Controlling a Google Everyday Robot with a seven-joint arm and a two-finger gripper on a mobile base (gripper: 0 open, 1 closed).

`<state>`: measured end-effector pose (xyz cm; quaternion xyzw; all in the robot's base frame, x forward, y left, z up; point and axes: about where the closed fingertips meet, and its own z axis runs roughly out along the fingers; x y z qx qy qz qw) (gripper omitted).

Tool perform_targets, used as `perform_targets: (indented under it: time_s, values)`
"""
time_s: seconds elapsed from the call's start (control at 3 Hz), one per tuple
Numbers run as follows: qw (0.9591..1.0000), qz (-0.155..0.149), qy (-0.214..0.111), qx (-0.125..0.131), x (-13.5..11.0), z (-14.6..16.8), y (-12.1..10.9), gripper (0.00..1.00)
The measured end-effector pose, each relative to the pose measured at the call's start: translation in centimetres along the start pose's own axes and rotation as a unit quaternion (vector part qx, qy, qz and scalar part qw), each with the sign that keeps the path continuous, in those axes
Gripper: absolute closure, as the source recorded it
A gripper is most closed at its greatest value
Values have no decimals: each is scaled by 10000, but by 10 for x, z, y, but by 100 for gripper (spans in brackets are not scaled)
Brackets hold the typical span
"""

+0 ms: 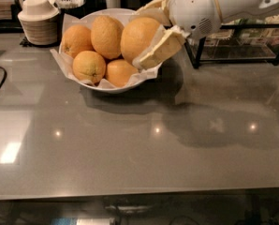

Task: Pick orange from white bowl

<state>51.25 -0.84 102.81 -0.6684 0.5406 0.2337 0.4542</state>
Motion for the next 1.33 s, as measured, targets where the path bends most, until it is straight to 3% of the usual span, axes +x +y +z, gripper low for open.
perform_targets:
  time_s: [0.33, 0.67, 1.0, 1.33]
  values:
    - [9987, -502, -108, 79, -43, -19, 9, 100]
    - [9946, -973, -246, 271, -83, -41, 28, 100]
    - [9897, -1299, -448, 391, -109, -63, 49, 100]
    - [9897, -1299, -447, 391, -109, -63, 49, 100]
